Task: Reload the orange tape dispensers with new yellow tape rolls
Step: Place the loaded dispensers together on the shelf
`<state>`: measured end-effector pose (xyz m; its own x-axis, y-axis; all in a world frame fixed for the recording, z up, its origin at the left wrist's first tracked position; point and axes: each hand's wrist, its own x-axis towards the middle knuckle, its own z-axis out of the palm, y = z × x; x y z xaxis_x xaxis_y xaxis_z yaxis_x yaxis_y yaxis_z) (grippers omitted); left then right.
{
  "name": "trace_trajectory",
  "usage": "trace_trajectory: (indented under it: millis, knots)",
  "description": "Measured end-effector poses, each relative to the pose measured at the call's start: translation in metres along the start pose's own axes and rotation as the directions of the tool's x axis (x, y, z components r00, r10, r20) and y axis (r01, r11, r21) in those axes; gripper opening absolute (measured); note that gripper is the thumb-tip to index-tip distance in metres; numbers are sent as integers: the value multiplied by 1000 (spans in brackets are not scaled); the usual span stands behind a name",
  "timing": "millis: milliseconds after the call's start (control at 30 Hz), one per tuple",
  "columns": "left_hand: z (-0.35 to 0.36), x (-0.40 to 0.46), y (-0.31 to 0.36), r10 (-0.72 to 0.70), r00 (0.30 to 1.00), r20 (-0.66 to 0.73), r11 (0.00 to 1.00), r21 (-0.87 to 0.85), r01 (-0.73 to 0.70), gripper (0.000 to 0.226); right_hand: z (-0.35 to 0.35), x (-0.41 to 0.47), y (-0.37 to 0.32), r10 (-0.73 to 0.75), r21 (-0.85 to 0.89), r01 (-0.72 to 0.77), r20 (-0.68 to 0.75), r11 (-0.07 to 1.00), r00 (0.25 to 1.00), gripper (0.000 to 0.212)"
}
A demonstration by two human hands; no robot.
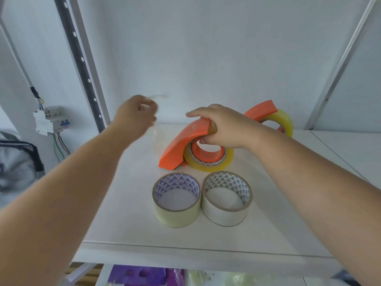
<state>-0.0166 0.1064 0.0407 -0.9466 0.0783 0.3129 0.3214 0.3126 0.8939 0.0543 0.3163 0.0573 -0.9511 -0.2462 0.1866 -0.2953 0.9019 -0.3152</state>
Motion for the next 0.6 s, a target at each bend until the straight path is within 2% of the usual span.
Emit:
trace_trajectory:
  millis: [67, 100, 233, 300, 367, 433, 533, 600]
  knots:
    - [-18, 8, -14, -146, 989, -31, 973, -186, 138, 17, 3, 1, 2, -8, -26, 8, 11, 1000, 1000, 51]
    - [-26, 12, -23, -201, 978, -49, 960, -210, 186, 20, 5, 1, 3, -14, -33, 15, 11, 999, 1000, 46]
    - [-53, 19, -58, -375, 914, -154, 924, -147, 354, 5, 7, 3, 6, -23, -79, 23, 2, 997, 1000, 41]
    - [-64, 18, -73, -406, 888, -216, 914, -92, 396, 23, 7, 4, 7, -24, -96, 24, 5, 995, 1000, 40]
    - [-71, 14, -86, -383, 892, -240, 912, 59, 407, 28, 8, 6, 7, -24, -119, 24, 1, 993, 1000, 40]
    - [-73, 12, -95, -334, 908, -254, 873, 280, 400, 23, 9, 8, 8, -18, -129, 16, -11, 991, 1000, 41]
    - [-70, 8, -97, -264, 937, -229, 742, 572, 349, 22, 10, 10, 9, -11, -111, 9, -13, 994, 1000, 40]
    - [-70, 7, -98, -265, 940, -215, 654, 677, 339, 29, 10, 11, 8, -7, -92, 7, 0, 996, 1000, 39]
